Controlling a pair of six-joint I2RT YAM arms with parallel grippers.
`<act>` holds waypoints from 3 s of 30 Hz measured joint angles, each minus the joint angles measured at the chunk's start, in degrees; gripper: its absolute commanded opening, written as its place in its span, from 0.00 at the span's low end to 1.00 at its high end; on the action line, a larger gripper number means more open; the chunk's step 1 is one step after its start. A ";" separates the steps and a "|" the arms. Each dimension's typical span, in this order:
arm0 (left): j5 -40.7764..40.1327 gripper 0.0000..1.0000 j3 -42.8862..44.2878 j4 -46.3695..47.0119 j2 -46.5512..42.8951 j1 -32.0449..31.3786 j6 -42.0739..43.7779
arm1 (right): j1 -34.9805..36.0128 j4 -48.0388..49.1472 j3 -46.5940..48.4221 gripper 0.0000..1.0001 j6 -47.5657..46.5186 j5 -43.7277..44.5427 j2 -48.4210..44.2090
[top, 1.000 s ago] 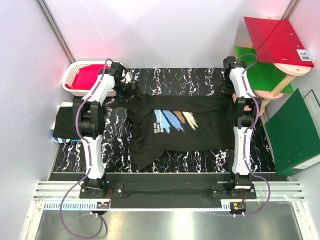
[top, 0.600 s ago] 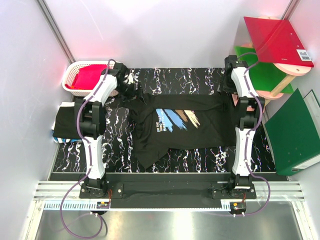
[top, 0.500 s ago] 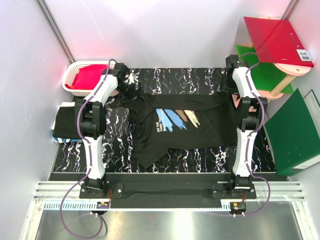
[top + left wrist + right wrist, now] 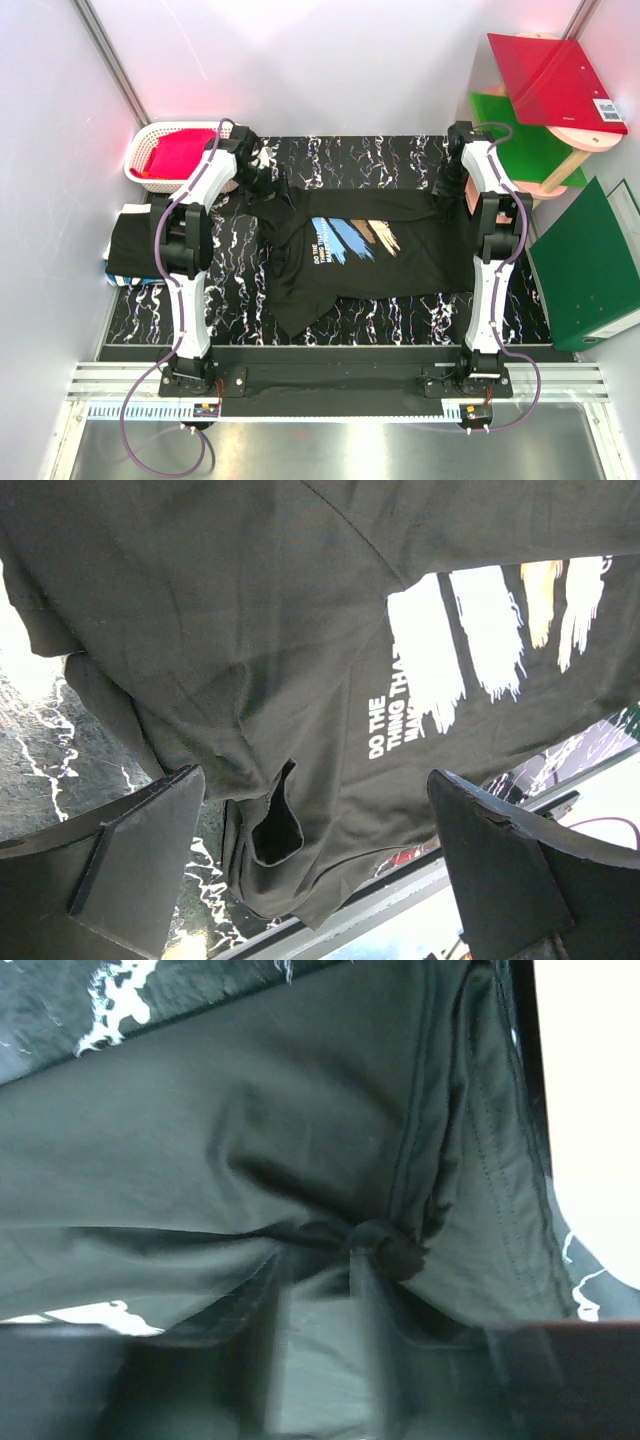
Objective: Fold and stack the t-shirts
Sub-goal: Fold the flattened tshirt in 1/3 of the way
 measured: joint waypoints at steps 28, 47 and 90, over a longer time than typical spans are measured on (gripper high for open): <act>0.02 0.99 -3.06 -0.17 -0.11 -0.07 1.75 | -2.86 10.73 -25.55 0.68 10.62 -8.98 -13.35; 0.74 0.99 -3.91 0.02 -0.22 -0.07 2.16 | -2.97 7.67 -32.83 0.69 9.60 -0.96 -20.52; 0.83 0.99 -4.94 -0.15 -1.84 -0.24 2.14 | -3.19 15.12 -33.94 0.00 6.88 8.63 -22.12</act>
